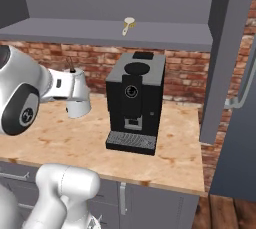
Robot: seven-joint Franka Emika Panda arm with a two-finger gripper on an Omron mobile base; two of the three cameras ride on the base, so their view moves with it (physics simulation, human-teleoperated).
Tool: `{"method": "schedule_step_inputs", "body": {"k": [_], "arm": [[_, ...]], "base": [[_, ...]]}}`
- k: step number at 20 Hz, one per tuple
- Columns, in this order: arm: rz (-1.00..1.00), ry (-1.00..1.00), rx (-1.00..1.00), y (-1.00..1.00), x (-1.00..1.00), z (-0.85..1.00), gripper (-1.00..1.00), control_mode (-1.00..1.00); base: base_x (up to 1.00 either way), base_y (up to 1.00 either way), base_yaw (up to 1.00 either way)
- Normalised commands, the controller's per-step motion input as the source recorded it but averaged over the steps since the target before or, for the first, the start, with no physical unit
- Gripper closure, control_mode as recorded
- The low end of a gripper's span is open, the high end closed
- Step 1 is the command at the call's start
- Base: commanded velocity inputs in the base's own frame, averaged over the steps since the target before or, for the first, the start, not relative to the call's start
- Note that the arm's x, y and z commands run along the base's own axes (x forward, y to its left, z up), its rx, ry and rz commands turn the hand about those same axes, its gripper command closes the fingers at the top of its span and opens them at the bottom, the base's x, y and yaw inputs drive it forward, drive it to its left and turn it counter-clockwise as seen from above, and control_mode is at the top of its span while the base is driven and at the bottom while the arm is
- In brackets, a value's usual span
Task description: Locate and retrieve the dish brush and dish brush from the cabinet. Place them next to the sink.
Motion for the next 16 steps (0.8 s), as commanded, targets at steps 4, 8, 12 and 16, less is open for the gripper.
{"method": "schedule_step_inputs", "body": {"k": [4,8,12,16], "arm": [[0.02,-0.02,-0.13,-0.20,0.02,0.44,-1.00,-1.00],[0.00,-0.02,-0.02,-0.01,0.12,0.17,-1.00,-1.00],[-0.05,-0.03,0.00,-0.06,0.22,0.13,-1.00,-1.00],[-0.10,-0.11,0.08,-0.14,0.21,0.13,-1.00,-1.00]], "base": [[0.00,0.00,0.00],[0.00,0.00,0.00],[0.00,0.00,0.00],[0.00,0.00,0.00]]}}
